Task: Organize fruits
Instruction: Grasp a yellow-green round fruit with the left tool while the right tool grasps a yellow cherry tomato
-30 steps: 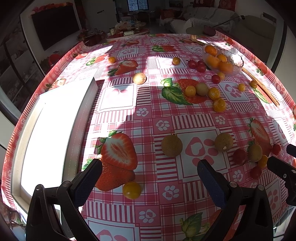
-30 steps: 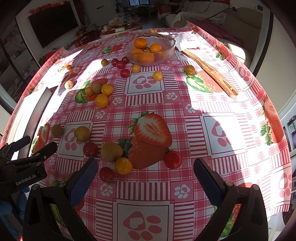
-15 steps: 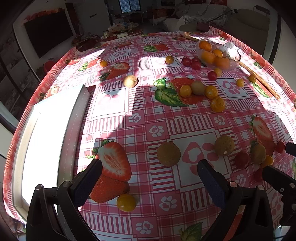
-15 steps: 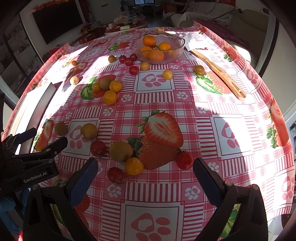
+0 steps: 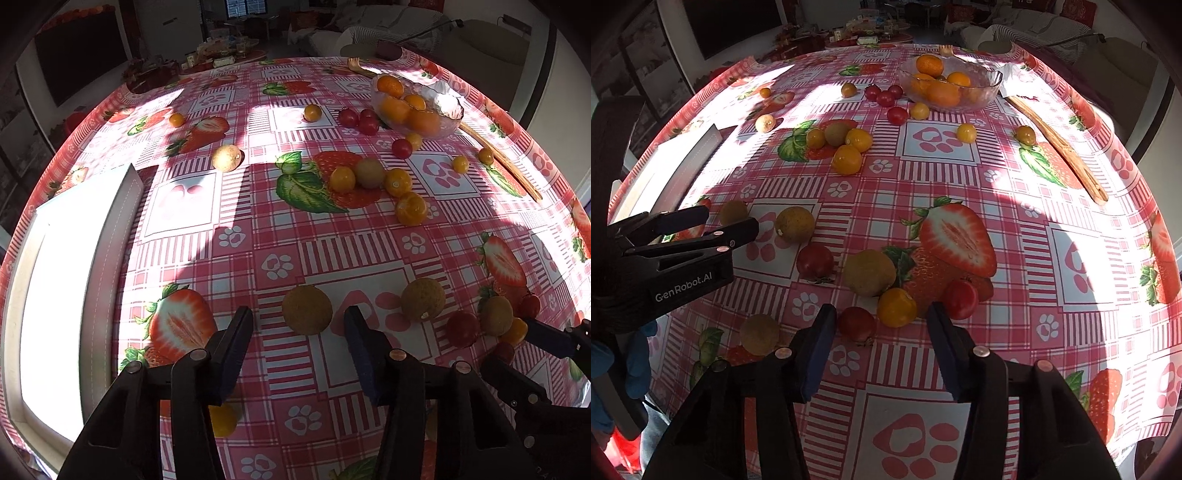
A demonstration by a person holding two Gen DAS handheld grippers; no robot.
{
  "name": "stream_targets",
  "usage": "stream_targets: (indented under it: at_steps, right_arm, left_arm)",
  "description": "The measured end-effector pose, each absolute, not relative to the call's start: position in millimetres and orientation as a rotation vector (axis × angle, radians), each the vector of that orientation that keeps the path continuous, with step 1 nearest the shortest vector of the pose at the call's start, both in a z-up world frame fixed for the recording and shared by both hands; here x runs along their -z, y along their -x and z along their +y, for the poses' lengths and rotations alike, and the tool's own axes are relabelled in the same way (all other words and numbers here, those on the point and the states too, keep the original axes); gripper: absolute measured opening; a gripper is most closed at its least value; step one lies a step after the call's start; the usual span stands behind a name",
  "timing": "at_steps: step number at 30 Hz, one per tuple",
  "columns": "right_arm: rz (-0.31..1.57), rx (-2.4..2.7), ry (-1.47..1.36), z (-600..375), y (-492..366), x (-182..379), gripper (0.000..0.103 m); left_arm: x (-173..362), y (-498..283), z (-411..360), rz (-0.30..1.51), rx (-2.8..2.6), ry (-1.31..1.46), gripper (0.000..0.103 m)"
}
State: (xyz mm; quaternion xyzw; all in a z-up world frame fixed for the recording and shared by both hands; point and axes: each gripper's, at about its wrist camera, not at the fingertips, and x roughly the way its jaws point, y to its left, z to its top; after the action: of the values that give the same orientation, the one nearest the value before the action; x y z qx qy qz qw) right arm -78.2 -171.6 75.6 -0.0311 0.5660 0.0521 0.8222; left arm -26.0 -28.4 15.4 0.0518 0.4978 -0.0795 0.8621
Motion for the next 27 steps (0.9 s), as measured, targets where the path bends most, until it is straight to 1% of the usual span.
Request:
stream_targets:
  at_steps: [1,2,3,4,7,10,12,14,15,21,22,23,25,27]
  right_arm:
    - [1.205,-0.113,0.057,-172,79,-76,0.053]
    - [1.202,-0.114,0.034,-176,79,-77,0.043]
    - [1.203,-0.119,-0.003,-180,78,-78,0.04]
    - [1.205,-0.125,-0.053,-186,77,-79,0.04]
    - [1.211,-0.133,-0.15,-199,76,-80,0.039]
    - [1.198,-0.126,-0.17,-203,78,-83,0.038]
    - [1.189,-0.135,-0.186,-204,80,-87,0.035]
    - [1.183,-0.139,-0.183,-203,81,-91,0.028]
    - [1.182,-0.138,-0.176,-202,82,-92,0.026]
    - [1.194,-0.118,-0.218,-209,77,-86,0.026]
    - [1.193,-0.108,-0.225,-211,74,-86,0.029]
    - [1.196,-0.096,-0.227,-213,71,-85,0.034]
    - [1.202,-0.092,-0.258,-219,66,-82,0.038]
    - [1.205,-0.093,-0.292,-224,62,-81,0.039]
  left_arm:
    - [-16,26,-29,1.043,0.181,-0.103,0.038]
    - [-16,26,-31,1.041,0.189,-0.106,0.035]
    - [-17,26,-33,1.04,0.194,-0.113,0.031]
    - [-17,27,-35,1.039,0.202,-0.115,0.028]
    - [-18,28,-36,1.043,0.208,-0.118,0.028]
    - [-21,33,-31,1.035,0.204,-0.099,0.028]
    - [-26,38,-27,1.023,0.207,-0.089,0.028]
    - [-31,42,-24,1.009,0.207,-0.089,0.028]
    - [-33,44,-23,1.004,0.207,-0.085,0.028]
    - [-26,41,-15,1.031,0.19,-0.074,0.028]
    - [-25,40,-15,1.037,0.191,-0.065,0.028]
    - [-24,39,-14,1.042,0.191,-0.061,0.028]
    - [-22,39,-15,1.043,0.187,-0.063,0.028]
    - [-22,39,-15,1.043,0.187,-0.063,0.028]
